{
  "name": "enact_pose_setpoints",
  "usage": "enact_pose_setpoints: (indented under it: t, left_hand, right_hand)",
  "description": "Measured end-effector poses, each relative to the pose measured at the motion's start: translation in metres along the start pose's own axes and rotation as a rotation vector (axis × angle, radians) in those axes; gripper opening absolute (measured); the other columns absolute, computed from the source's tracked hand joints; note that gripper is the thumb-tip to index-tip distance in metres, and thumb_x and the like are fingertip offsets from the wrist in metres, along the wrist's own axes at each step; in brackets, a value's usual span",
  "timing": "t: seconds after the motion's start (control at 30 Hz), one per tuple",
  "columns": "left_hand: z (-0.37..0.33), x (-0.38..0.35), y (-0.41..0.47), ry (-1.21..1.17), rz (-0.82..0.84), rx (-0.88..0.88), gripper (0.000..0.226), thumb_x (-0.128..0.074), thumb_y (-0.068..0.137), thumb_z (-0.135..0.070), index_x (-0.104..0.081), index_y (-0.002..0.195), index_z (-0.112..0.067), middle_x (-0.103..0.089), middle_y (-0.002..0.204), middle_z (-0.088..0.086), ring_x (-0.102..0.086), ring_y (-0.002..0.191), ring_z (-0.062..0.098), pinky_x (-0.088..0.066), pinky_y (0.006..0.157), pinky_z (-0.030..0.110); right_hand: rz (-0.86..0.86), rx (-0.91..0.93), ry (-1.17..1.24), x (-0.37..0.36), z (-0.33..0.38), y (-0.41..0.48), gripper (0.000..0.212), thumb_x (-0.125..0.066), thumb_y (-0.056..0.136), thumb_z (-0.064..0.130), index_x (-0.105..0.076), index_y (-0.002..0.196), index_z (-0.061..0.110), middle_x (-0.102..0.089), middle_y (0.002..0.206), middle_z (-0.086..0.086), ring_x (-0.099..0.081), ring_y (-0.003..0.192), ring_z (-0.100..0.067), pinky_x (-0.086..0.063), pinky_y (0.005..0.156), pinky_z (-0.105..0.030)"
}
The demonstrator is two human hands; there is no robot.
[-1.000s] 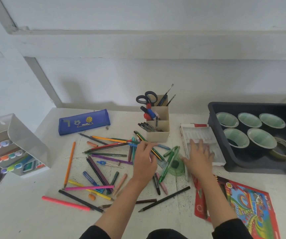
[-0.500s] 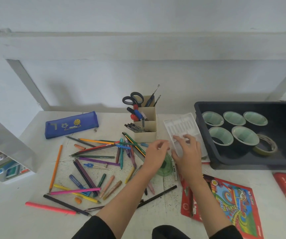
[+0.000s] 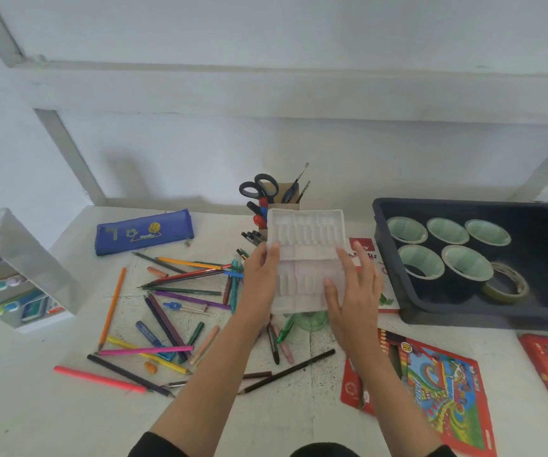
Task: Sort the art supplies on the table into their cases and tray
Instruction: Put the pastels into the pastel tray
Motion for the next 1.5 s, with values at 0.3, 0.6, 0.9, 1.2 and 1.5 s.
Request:
enact_pose_setpoints:
  t: [0.3,0.6,0.9,1.2,1.5]
  left_hand:
    - [0.000,0.119,-0.038,-0.027,-0.135,-0.035,0.019,-0.047,0.100,-0.022,-0.057,0.116,-0.019,-0.066,0.103,-0.004,-0.064,0.098,0.015,-0.055,0.083,0.031]
    - [0.023,0.297,-0.096,0.234,-0.272,-0.038,0.053,-0.046,0.100,-0.022,-0.025,0.148,-0.030,-0.045,0.128,0.000,-0.054,0.106,0.016,-0.051,0.078,0.024]
    - [0.062,0.436,-0.125,0.811,-0.366,0.032,0.059,-0.059,0.092,-0.029,-0.035,0.144,-0.016,-0.049,0.122,0.011,-0.044,0.118,0.030,-0.040,0.098,0.047]
    - [0.068,0.467,-0.110,1.199,-0.417,0.103,0.059,-0.049,0.093,-0.045,-0.032,0.145,-0.023,-0.036,0.144,0.006,-0.024,0.136,0.027,-0.019,0.109,0.053]
    - [0.083,0.485,-0.094,1.322,0.047,-0.176,0.119,-0.015,0.059,-0.098,-0.004,0.153,-0.027,0.001,0.158,-0.014,0.008,0.144,0.004,0.019,0.109,0.055]
  right_hand:
    - [0.216,-0.105,0.475,-0.045,0.075,-0.030,0.039,-0.052,0.095,0.017,-0.046,0.133,0.023,-0.050,0.119,0.010,-0.050,0.104,0.002,-0.044,0.087,-0.016]
    - [0.469,0.025,0.458,-0.125,0.196,-0.120,0.040,-0.054,0.093,0.005,-0.052,0.133,0.009,-0.056,0.108,-0.005,-0.052,0.078,-0.001,-0.044,0.087,-0.014]
    - [0.855,0.152,0.379,-0.196,0.269,-0.188,0.049,-0.049,0.096,0.013,-0.037,0.143,0.013,-0.044,0.137,-0.002,-0.055,0.089,-0.014,-0.039,0.082,-0.012]
    - [0.854,0.378,0.110,-0.222,0.298,-0.177,0.050,-0.042,0.097,0.014,-0.031,0.145,0.006,-0.042,0.139,-0.010,-0.036,0.129,-0.025,-0.032,0.105,-0.031]
    - [0.832,0.330,0.009,-0.230,0.293,-0.165,0.054,-0.037,0.098,0.008,-0.017,0.148,0.002,-0.027,0.150,-0.013,-0.024,0.139,-0.024,-0.021,0.115,-0.029]
Point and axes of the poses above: each hand's wrist, its own y-axis towards the middle knuckle, its own x-axis out of the back of the hand, z = x × y, the point moved 4 cm from there along y, towards the middle knuckle
